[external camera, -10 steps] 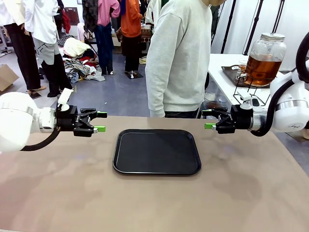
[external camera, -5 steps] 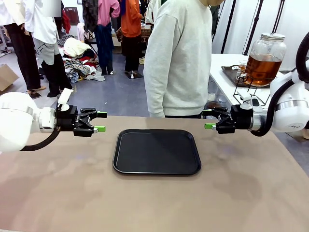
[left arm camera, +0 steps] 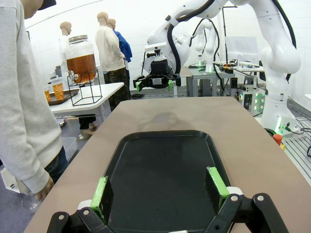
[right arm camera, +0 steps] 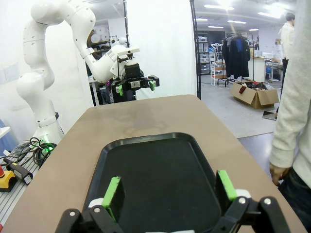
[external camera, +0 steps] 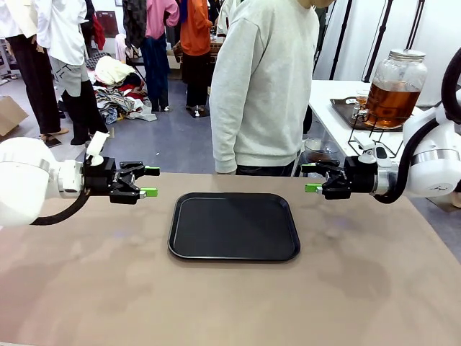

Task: Pour the drink into the iced cup.
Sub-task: Open the gripper to release the iced cup you were holding.

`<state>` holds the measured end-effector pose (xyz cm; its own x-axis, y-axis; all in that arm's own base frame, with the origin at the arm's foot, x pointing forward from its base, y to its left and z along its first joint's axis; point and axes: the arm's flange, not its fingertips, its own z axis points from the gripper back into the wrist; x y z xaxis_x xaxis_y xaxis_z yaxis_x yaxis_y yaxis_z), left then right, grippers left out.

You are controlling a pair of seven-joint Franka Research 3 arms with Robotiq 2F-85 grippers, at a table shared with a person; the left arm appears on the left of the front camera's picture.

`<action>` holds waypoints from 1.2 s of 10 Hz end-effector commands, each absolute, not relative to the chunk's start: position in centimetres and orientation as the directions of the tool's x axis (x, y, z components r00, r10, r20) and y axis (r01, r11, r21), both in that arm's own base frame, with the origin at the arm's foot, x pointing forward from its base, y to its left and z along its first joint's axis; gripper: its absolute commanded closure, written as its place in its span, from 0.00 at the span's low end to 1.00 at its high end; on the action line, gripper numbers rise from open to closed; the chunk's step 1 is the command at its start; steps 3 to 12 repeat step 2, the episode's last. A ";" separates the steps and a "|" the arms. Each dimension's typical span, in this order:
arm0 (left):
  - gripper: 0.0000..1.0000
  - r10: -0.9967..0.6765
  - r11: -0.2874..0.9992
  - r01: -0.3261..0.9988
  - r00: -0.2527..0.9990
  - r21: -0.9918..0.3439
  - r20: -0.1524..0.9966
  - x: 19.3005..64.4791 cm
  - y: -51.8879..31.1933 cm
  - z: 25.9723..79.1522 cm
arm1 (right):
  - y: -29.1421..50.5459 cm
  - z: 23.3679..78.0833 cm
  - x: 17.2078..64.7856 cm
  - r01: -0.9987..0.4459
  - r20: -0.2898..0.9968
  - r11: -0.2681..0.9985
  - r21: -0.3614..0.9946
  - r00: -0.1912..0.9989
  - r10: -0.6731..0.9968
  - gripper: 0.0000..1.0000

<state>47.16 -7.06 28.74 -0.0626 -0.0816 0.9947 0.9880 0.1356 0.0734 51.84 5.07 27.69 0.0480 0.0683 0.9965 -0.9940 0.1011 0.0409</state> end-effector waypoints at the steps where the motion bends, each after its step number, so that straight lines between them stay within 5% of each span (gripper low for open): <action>1: 0.00 -0.075 0.142 0.987 -0.068 0.078 0.995 47.2 -7.2 28.9 | 5.1 27.8 51.8 -0.994 0.997 0.101 0.038 0.045 0.068 0.00; 12: 0.00 -0.075 0.142 0.987 -0.068 0.078 0.995 47.2 -7.2 28.9 | 5.1 27.8 51.8 -0.994 0.997 0.101 0.038 0.045 0.068 0.00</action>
